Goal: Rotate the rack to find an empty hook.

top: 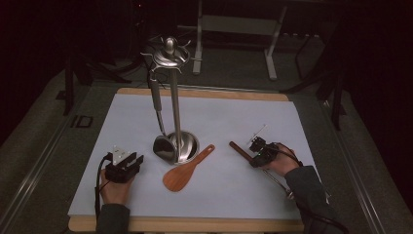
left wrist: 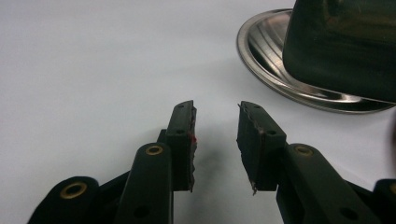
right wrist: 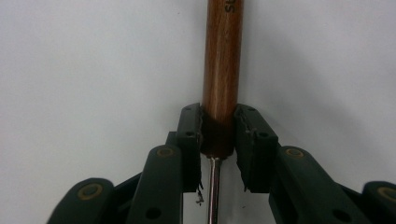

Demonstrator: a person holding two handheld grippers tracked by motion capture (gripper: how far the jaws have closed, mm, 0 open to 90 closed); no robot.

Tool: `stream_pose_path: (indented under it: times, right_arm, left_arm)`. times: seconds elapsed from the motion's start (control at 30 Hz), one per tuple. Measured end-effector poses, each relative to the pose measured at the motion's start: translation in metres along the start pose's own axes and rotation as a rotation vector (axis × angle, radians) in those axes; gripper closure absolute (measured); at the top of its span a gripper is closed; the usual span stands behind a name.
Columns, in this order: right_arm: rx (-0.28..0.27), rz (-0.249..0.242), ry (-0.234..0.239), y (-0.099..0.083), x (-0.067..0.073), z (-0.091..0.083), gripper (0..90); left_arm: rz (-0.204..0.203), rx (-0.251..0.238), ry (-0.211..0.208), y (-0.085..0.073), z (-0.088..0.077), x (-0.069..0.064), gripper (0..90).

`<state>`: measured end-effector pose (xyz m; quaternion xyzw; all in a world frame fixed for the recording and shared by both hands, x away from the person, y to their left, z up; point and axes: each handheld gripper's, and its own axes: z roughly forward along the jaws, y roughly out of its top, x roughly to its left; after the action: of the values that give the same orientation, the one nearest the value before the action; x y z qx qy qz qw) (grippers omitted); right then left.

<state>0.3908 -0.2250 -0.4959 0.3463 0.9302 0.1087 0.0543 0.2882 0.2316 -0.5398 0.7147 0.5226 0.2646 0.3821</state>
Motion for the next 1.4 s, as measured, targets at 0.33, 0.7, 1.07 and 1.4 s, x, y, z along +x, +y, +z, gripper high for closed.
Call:
stream_pose_path:
  times: [0.33, 0.7, 1.07, 1.4]
  right_arm:
    - [0.057, 0.0, 0.036, 0.01, -0.002, 0.002, 73.9]
    - [-0.061, -0.022, 0.05, 0.008, 0.004, -0.019, 74.1]
    - [-0.207, -0.053, 0.057, 0.011, 0.019, -0.049, 74.1]
    - [-0.308, -0.076, 0.067, 0.015, 0.033, -0.069, 74.1]
  left_arm:
    - [0.002, 0.005, 0.001, 0.0, 0.0, 0.0, 66.9]
    - [0.004, 0.003, 0.004, 0.0, 0.001, -0.001, 66.9]
    - [0.005, 0.003, 0.005, 0.0, 0.001, -0.001, 66.9]
    - [0.008, 0.004, 0.005, 0.0, 0.0, -0.001, 66.9]
